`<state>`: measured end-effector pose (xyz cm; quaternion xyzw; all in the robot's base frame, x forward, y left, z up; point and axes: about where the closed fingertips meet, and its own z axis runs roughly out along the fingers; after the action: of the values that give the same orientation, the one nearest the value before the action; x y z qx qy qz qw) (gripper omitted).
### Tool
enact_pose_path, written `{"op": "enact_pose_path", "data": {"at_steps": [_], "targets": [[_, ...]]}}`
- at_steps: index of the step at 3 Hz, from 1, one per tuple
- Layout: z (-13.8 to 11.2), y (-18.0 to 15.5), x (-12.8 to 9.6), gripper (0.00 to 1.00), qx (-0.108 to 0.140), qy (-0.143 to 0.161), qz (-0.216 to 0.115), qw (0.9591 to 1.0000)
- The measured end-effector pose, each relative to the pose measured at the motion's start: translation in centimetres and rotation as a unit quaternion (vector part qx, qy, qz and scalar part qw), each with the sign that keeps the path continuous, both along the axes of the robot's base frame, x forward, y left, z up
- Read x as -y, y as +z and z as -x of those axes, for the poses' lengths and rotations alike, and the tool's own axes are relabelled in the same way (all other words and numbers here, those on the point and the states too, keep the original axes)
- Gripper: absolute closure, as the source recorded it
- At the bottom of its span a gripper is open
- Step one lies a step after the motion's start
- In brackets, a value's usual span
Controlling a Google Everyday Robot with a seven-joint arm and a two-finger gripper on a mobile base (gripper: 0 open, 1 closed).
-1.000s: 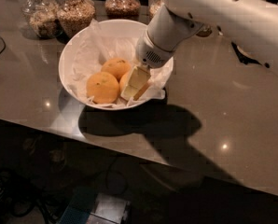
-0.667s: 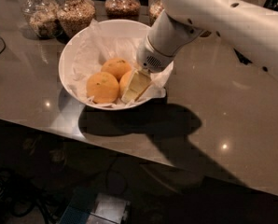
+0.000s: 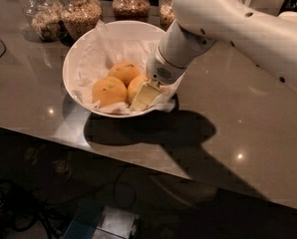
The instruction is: Pick orange from white bowl
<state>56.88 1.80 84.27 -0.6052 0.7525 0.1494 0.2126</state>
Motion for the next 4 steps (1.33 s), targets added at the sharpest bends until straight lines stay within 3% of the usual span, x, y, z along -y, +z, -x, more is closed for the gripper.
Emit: {"op": "enact_pose_path", "data": {"at_steps": [2,3,4], "targets": [[0.1,-0.4,0.0,0.83,-0.003,-0.005,-0.001,1.0],[0.3,1.0,0.4,1.0,0.019,-0.014,-0.061,0.9979],[0.6,5.3,-0.3,1.0,0.083,-0.009,-0.173,0.9814]]}}
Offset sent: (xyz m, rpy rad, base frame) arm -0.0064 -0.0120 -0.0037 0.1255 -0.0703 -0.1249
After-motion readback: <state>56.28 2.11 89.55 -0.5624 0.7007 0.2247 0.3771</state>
